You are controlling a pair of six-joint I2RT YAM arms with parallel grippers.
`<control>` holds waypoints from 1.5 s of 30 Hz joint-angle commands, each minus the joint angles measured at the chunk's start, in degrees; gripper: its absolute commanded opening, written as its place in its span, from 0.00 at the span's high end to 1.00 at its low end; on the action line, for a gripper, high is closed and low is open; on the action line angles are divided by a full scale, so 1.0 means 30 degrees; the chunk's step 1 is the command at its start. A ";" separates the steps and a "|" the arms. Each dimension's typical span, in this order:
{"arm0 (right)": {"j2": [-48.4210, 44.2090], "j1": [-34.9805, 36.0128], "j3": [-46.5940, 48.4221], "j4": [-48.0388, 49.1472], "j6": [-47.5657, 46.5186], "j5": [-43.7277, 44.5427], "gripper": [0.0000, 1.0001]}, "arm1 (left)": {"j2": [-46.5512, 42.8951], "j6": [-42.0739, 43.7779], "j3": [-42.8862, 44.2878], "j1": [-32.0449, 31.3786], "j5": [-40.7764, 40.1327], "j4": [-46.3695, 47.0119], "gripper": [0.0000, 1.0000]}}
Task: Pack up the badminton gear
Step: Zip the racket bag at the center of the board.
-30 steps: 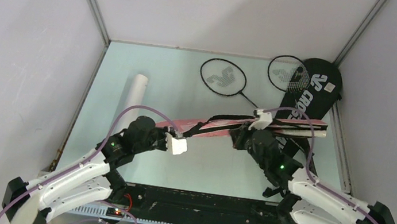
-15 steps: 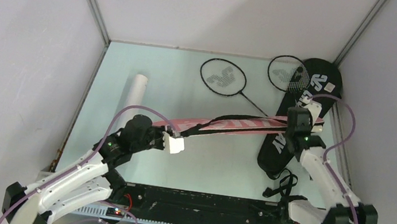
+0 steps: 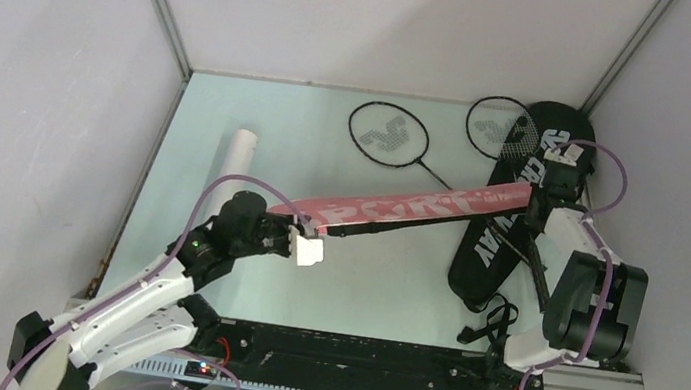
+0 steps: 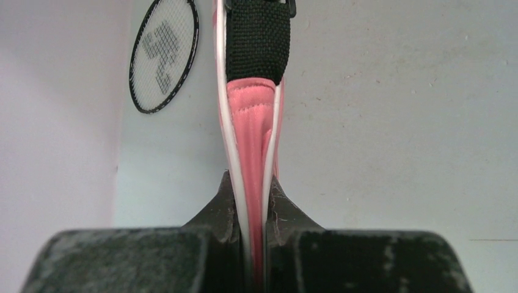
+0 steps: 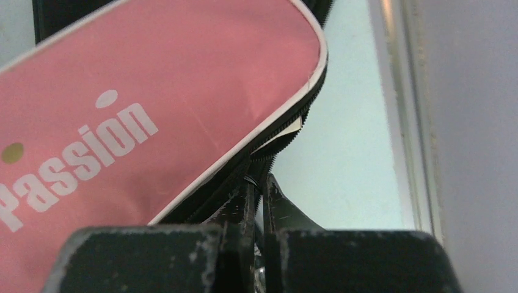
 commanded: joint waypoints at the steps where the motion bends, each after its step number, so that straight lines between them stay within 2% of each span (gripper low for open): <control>1: 0.1443 -0.5802 0.2060 0.7661 -0.3023 0.4483 1.00 | -0.0632 0.2334 0.1166 0.1834 -0.0595 -0.5637 1.00; 3: 0.1769 -0.7255 0.2828 0.6780 -0.2460 0.1508 1.00 | -0.0256 0.2757 0.1410 0.2113 -0.0728 -0.6135 1.00; 4: 0.1868 -0.7794 0.3069 0.6240 -0.2537 -0.0919 1.00 | 0.0094 0.2823 0.1441 0.2337 -0.0796 -0.6195 1.00; 6: 0.2137 -0.9072 0.3841 0.5768 -0.2882 -0.3262 1.00 | 0.0750 0.2921 0.1684 0.2623 -0.0845 -0.6161 1.00; 10: 0.2473 -1.0669 0.4925 0.5254 -0.3053 -0.4940 1.00 | 0.2045 0.3124 0.2688 0.3188 -0.0510 -0.6929 1.00; 13: 0.2584 -1.2693 0.5715 0.4758 -0.2063 -0.8503 1.00 | 0.2661 0.3368 0.3441 0.3710 -0.0672 -0.7425 1.00; 16: 0.2964 -1.2838 0.6848 0.2895 -0.3551 -1.0143 1.00 | 0.2878 0.3230 0.3931 0.3981 -0.0301 -0.7623 1.00; 18: 0.2747 -1.2658 0.6884 0.2039 -0.4470 -1.3669 1.00 | 0.2870 0.3148 0.4211 0.4001 0.0334 -0.7811 1.00; 19: 0.2649 -1.2605 0.6884 0.1781 -0.4497 -1.6871 1.00 | 0.2864 0.2968 0.4302 0.4003 0.0769 -0.7727 1.00; 20: 0.2416 -1.2404 0.6840 0.1694 -0.4482 -1.8332 0.94 | 0.2807 0.2797 0.4337 0.4003 0.1170 -0.7557 1.00; 21: 0.2264 -1.2244 0.6789 0.1607 -0.4475 -2.0424 0.79 | 0.2759 0.2397 0.4385 0.4003 0.1398 -0.7202 1.00; 23: 0.1678 -1.1316 0.6623 0.0860 -0.4941 -2.1260 0.67 | 0.2551 0.1982 0.4337 0.4003 0.1880 -0.6697 1.00; 24: 0.1352 -1.0419 0.6599 0.0442 -0.5860 -2.0996 0.63 | 0.2407 0.1937 0.4296 0.3989 0.2092 -0.6602 1.00; 25: 0.1205 -0.9933 0.6595 -0.0508 -0.6910 -2.0138 0.53 | 0.2339 0.1915 0.4163 0.4000 0.2211 -0.6429 1.00; 27: 0.0952 -0.8735 0.6592 -0.1935 -0.8179 -1.9112 0.39 | 0.2114 0.2145 0.3914 0.4003 0.2417 -0.6325 1.00; 28: 0.0871 -0.8075 0.6592 -0.2376 -0.8418 -1.8911 0.36 | 0.1997 0.2242 0.3821 0.4003 0.2571 -0.6285 1.00; 29: 0.0877 -0.7779 0.6584 -0.3000 -0.8414 -1.8804 0.29 | 0.1865 0.2287 0.3604 0.4003 0.2641 -0.6168 1.00; 30: 0.0962 -0.7155 0.6588 -0.3251 -0.8213 -1.8742 0.09 | 0.1804 0.2306 0.3505 0.4003 0.2854 -0.6005 1.00; 32: 0.0955 -0.5905 0.6551 -0.2877 -0.5976 -1.6732 0.02 | 0.1594 0.2322 0.3154 0.4003 0.3215 -0.5672 1.00; 34: 0.0485 -0.4448 0.6085 -0.1993 -0.2737 -1.3317 0.01 | 0.1369 0.2313 0.2772 0.4003 0.3616 -0.5418 1.00; 36: -0.0552 -0.3204 0.4752 -0.0832 0.0821 -0.8375 0.01 | 0.1210 0.2180 0.2586 0.4003 0.3871 -0.5229 1.00; 37: -0.1322 -0.2796 0.3619 -0.0506 0.3593 -0.7566 0.01 | 0.1149 0.2154 0.2542 0.4003 0.4011 -0.5194 1.00; 38: -0.1684 -0.2781 0.3025 0.0244 0.4807 -0.7237 0.01 | 0.1109 0.2134 0.2442 0.4003 0.4049 -0.5124 1.00; 39: -0.2381 -0.2888 0.1540 0.0735 0.7292 -0.7480 0.01 | 0.1021 0.2131 0.2382 0.4003 0.4114 -0.5069 1.00; 40: -0.2624 -0.2945 0.0711 0.2121 0.8909 -0.8439 0.01 | 0.0987 0.2172 0.2234 0.4003 0.4115 -0.4998 1.00; 42: -0.2976 -0.2819 -0.0944 0.2840 1.0385 -0.8340 0.01 | 0.0894 0.2316 0.2032 0.4003 0.4083 -0.4912 1.00; 45: -0.2657 -0.1745 -0.1492 0.2136 1.0582 -0.6839 0.01 | 0.0813 0.2481 0.1961 0.4003 0.4046 -0.5025 1.00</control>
